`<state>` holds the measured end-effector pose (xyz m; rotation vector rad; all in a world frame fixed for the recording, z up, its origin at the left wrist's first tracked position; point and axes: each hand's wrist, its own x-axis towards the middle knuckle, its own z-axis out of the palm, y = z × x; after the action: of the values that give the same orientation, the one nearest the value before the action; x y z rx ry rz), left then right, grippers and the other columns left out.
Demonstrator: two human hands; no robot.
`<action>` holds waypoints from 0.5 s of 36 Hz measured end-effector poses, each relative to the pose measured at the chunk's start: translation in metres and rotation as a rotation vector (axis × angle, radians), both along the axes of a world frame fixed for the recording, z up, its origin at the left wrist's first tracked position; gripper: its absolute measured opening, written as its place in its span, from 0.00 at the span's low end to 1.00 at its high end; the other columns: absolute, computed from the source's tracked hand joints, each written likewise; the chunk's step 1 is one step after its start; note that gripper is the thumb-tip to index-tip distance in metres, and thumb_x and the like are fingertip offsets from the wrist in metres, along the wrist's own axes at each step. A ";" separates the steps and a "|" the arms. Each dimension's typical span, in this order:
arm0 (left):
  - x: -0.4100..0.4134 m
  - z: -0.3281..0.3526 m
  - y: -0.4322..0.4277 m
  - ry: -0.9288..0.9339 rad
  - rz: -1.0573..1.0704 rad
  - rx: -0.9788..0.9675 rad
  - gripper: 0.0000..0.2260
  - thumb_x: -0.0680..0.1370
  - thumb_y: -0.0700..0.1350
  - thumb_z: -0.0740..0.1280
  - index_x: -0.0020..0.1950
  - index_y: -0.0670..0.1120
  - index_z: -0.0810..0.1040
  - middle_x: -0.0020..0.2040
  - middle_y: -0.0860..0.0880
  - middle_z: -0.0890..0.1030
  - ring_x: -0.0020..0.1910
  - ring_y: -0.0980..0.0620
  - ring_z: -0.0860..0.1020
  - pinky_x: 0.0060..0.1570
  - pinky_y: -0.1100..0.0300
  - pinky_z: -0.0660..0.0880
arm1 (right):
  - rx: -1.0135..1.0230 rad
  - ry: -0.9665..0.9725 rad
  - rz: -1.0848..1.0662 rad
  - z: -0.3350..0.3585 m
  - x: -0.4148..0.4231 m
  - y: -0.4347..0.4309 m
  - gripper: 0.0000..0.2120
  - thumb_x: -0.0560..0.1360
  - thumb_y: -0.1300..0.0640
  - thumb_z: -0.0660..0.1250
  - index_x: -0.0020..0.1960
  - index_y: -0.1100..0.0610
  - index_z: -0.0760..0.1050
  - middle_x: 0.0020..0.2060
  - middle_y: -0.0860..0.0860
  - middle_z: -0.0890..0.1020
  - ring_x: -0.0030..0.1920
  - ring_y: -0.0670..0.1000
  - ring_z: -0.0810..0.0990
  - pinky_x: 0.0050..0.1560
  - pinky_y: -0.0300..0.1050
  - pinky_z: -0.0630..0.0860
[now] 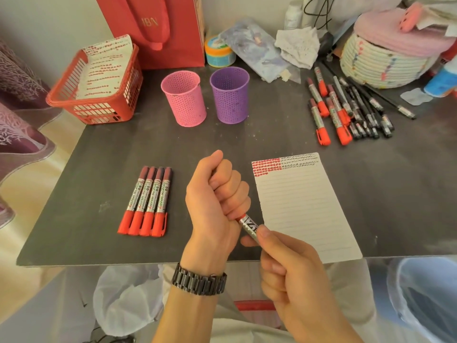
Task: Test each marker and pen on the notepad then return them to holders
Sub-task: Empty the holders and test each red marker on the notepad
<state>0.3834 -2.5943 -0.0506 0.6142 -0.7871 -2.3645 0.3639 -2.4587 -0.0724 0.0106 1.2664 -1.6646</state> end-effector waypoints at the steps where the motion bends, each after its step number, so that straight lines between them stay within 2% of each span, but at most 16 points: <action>1: 0.001 -0.001 -0.001 -0.002 -0.001 -0.005 0.23 0.80 0.48 0.59 0.26 0.51 0.57 0.21 0.55 0.55 0.18 0.57 0.51 0.16 0.67 0.50 | -0.001 -0.027 0.007 0.000 0.000 0.000 0.20 0.62 0.44 0.73 0.41 0.62 0.85 0.23 0.48 0.60 0.21 0.44 0.54 0.20 0.33 0.54; 6: 0.004 -0.004 -0.004 0.007 -0.010 -0.048 0.23 0.80 0.48 0.59 0.26 0.51 0.57 0.21 0.55 0.55 0.18 0.57 0.52 0.17 0.67 0.50 | -0.007 -0.101 0.052 -0.001 0.000 -0.004 0.21 0.60 0.43 0.75 0.41 0.62 0.86 0.23 0.48 0.59 0.21 0.44 0.54 0.19 0.33 0.54; 10: 0.009 -0.008 -0.012 0.015 -0.036 -0.092 0.23 0.81 0.48 0.59 0.26 0.51 0.58 0.21 0.54 0.55 0.18 0.57 0.52 0.17 0.66 0.51 | 0.025 0.018 0.151 -0.006 -0.013 -0.007 0.23 0.63 0.41 0.74 0.44 0.61 0.86 0.24 0.48 0.61 0.23 0.44 0.55 0.20 0.36 0.54; 13: 0.017 -0.017 -0.017 -0.007 -0.081 -0.086 0.22 0.81 0.50 0.60 0.27 0.50 0.61 0.22 0.54 0.58 0.18 0.56 0.56 0.17 0.65 0.56 | 0.112 0.249 0.293 -0.005 -0.031 -0.007 0.22 0.67 0.38 0.70 0.45 0.57 0.86 0.24 0.48 0.64 0.23 0.46 0.57 0.23 0.37 0.56; 15: 0.026 -0.024 -0.018 -0.089 -0.111 -0.154 0.20 0.81 0.51 0.61 0.29 0.47 0.67 0.25 0.50 0.64 0.21 0.54 0.63 0.21 0.62 0.65 | 0.167 0.479 0.410 -0.003 -0.041 -0.007 0.21 0.69 0.35 0.66 0.45 0.50 0.86 0.24 0.47 0.70 0.23 0.44 0.63 0.25 0.35 0.60; 17: 0.037 -0.031 -0.020 -0.228 -0.144 -0.386 0.14 0.79 0.50 0.63 0.35 0.47 0.75 0.32 0.46 0.74 0.29 0.49 0.74 0.32 0.59 0.73 | 0.201 0.691 0.486 -0.004 -0.049 -0.009 0.18 0.67 0.32 0.63 0.45 0.40 0.85 0.28 0.46 0.79 0.27 0.42 0.73 0.30 0.32 0.68; 18: 0.045 -0.033 -0.022 -0.317 -0.177 -0.544 0.11 0.78 0.49 0.63 0.39 0.48 0.78 0.36 0.46 0.78 0.35 0.49 0.78 0.37 0.58 0.75 | 0.226 0.759 0.491 -0.005 -0.053 -0.010 0.16 0.65 0.31 0.63 0.45 0.36 0.83 0.32 0.43 0.82 0.32 0.41 0.77 0.34 0.30 0.70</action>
<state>0.4283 -2.6164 -0.0833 0.7057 -1.6104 -2.0800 0.3111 -2.4691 -0.0773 -0.7959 1.8249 -1.1068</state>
